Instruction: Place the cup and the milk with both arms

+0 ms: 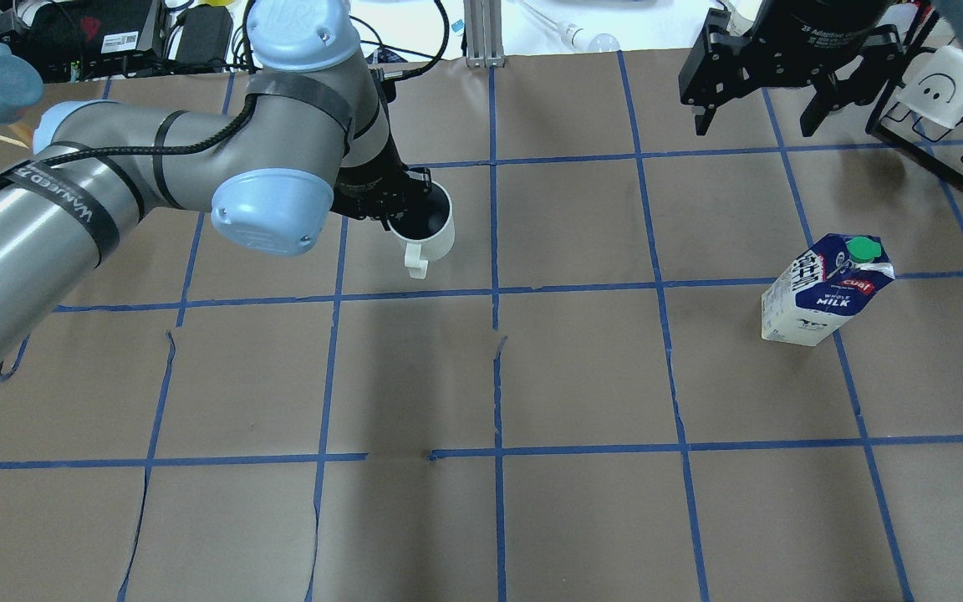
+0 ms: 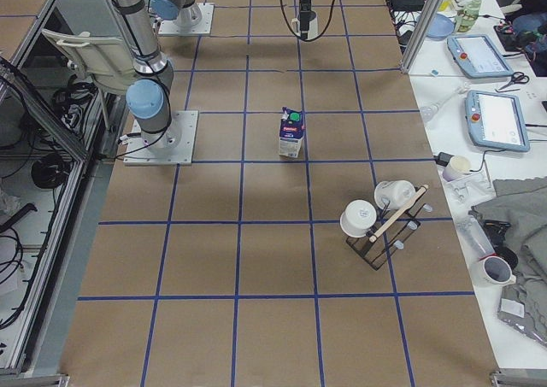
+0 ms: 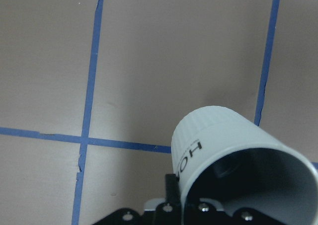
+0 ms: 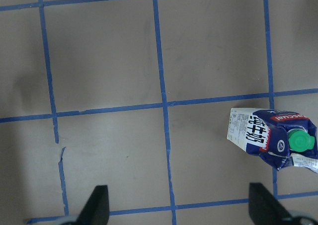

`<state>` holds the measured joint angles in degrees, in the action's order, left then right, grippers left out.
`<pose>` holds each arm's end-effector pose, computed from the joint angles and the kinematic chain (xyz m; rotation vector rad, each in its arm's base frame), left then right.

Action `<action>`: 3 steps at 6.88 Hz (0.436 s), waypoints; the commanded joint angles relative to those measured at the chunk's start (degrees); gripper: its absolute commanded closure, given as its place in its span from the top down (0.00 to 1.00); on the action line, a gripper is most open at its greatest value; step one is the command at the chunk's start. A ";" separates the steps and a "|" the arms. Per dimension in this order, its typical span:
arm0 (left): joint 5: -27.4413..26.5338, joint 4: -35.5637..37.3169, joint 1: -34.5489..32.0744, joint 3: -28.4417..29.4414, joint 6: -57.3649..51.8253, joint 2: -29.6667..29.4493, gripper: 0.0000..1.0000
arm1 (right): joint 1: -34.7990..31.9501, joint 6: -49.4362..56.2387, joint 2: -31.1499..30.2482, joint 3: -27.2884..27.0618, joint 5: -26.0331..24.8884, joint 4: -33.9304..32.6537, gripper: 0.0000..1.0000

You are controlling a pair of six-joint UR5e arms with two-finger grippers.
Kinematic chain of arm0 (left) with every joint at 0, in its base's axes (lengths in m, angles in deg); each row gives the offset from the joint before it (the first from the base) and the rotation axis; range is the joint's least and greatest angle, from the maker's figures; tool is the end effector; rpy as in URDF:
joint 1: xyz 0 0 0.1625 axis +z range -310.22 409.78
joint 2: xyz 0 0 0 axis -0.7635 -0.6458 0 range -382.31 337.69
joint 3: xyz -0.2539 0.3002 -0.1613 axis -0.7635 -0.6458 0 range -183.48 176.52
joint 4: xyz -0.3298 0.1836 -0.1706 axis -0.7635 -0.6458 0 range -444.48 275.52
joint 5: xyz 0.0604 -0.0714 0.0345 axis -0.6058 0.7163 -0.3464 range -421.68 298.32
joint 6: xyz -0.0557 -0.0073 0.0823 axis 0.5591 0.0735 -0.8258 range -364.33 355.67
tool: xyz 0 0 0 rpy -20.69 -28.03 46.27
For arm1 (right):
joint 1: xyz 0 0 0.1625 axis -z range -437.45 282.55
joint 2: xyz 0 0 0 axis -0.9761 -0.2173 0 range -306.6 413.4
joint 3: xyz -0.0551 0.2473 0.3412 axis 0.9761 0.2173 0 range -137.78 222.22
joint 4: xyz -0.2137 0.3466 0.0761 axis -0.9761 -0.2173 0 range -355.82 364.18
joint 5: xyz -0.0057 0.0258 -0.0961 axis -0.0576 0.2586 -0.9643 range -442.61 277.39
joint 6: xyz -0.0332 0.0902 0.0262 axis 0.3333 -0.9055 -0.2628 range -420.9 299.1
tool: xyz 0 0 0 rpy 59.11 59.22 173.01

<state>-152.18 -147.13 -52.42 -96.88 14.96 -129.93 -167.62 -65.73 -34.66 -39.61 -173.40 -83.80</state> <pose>-0.2571 -0.5632 0.3387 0.1935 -3.1094 0.1692 0.1334 -0.5105 0.5379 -0.1278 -3.1262 0.1158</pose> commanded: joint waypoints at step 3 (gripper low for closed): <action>0.86 2.53 -3.35 11.74 2.86 -11.88 0.00 | 0.00 0.00 0.00 0.00 0.00 0.00 1.00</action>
<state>-151.52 -145.08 -54.60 -87.46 16.70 -138.67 -167.62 -65.73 -34.66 -39.61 -173.40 -83.80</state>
